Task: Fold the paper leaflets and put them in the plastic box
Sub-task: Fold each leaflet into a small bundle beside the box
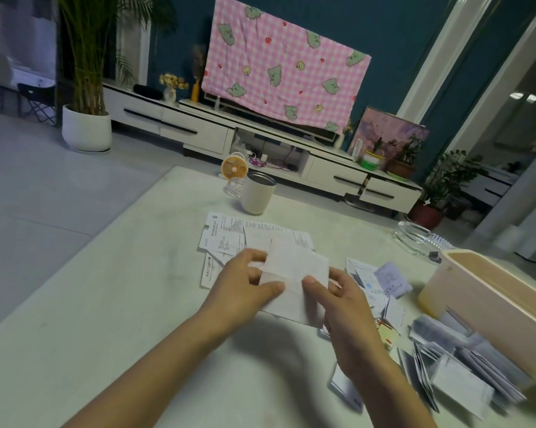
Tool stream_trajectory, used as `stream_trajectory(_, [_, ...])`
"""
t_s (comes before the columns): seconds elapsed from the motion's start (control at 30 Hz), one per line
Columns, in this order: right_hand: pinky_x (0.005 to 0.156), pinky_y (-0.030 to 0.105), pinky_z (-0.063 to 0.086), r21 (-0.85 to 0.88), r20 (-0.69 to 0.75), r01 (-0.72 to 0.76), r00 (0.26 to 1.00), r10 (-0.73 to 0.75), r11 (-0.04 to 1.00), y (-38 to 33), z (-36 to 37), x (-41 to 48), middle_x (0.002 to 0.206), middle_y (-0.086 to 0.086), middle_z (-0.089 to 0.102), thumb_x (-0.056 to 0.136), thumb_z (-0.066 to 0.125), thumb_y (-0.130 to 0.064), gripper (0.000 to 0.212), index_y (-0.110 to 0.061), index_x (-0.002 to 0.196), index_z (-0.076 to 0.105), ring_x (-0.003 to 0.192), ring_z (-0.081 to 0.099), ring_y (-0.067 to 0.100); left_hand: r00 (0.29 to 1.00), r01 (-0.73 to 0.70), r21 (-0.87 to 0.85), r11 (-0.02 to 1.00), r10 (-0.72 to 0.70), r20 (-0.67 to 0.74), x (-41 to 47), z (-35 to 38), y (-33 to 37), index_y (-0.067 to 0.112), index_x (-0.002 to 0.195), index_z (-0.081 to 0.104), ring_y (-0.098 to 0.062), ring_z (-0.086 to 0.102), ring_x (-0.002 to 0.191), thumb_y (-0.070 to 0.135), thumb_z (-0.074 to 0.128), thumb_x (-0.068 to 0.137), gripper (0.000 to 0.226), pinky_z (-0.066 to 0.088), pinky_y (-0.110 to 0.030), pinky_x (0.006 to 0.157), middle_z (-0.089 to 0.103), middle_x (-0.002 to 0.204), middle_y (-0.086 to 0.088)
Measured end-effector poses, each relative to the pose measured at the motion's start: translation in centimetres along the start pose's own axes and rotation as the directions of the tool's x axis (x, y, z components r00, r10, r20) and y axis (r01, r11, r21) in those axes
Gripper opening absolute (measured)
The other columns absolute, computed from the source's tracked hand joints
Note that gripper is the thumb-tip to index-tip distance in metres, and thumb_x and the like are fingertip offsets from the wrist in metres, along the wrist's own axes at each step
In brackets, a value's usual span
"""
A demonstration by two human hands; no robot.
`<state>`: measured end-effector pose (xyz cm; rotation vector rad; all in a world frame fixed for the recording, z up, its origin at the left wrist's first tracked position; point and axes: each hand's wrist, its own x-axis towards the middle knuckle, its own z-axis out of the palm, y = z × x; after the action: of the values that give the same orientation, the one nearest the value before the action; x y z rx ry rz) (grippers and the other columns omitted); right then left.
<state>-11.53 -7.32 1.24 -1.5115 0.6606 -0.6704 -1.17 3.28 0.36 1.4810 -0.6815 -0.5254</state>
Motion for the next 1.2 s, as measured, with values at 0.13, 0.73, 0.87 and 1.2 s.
stream_trajectory(0.13, [0.06, 0.016, 0.048, -0.173, 0.079, 0.212, 0.976, -0.201, 0.962, 0.2, -0.6, -0.4, 0.104, 0.002, 0.063, 0.085, 0.062, 0.0, 0.067, -0.039, 0.13, 0.032, 0.081, 0.065, 0.009, 0.992, -0.127, 0.058, 0.99, 0.127, -0.005, -0.2, 0.2, 0.3, 0.043, 0.12, 0.032, 0.003, 0.062, 0.072, 0.006, 0.064, 0.085, 0.06, 0.047, -0.005, 0.06, 0.062, 0.083, 0.018])
stream_trajectory(0.73, [0.092, 0.025, 0.048, -0.094, 0.209, 0.312, 0.935, -0.288, 0.946, 1.0, 0.1, -1.4, 0.104, -0.007, 0.072, 0.096, 0.044, -0.003, 0.057, -0.038, 0.137, 0.025, 0.104, 0.064, 0.009, 1.0, 0.02, -0.017, 1.0, -0.02, -0.005, -0.9, 3.4, -0.3, 0.021, 0.12, 0.055, -0.009, 0.057, 0.109, 0.041, 0.048, 0.093, 0.034, 0.044, -0.028, 0.098, 0.062, 0.116, 0.008])
stream_trajectory(0.87, [0.086, 0.024, 0.05, -0.063, 0.201, 0.224, 0.957, -0.208, 0.973, 1.2, 0.7, -1.4, 0.1, -0.005, 0.073, 0.095, 0.049, -0.005, 0.041, -0.029, 0.127, 0.042, 0.099, 0.066, 0.009, 0.998, 0.057, -0.074, 0.996, -0.054, 0.036, -1.3, 3.5, -0.5, 0.018, 0.108, 0.062, -0.013, 0.064, 0.1, 0.022, 0.045, 0.097, 0.02, 0.049, -0.03, 0.092, 0.069, 0.104, 0.002])
stream_trajectory(1.2, [0.057, 0.016, 0.044, -0.069, 0.038, 0.132, 0.991, -0.13, 0.989, 0.6, -0.3, -0.8, 0.086, 0.013, 0.066, 0.082, 0.068, -0.012, 0.007, -0.009, 0.076, 0.065, 0.064, 0.059, 0.008, 0.972, 0.173, -0.136, 0.976, -0.146, 0.186, -1.1, 2.4, 0.0, 0.017, 0.099, 0.067, -0.021, 0.069, 0.089, 0.028, 0.043, 0.098, 0.026, 0.056, -0.028, 0.069, 0.072, 0.096, -0.011])
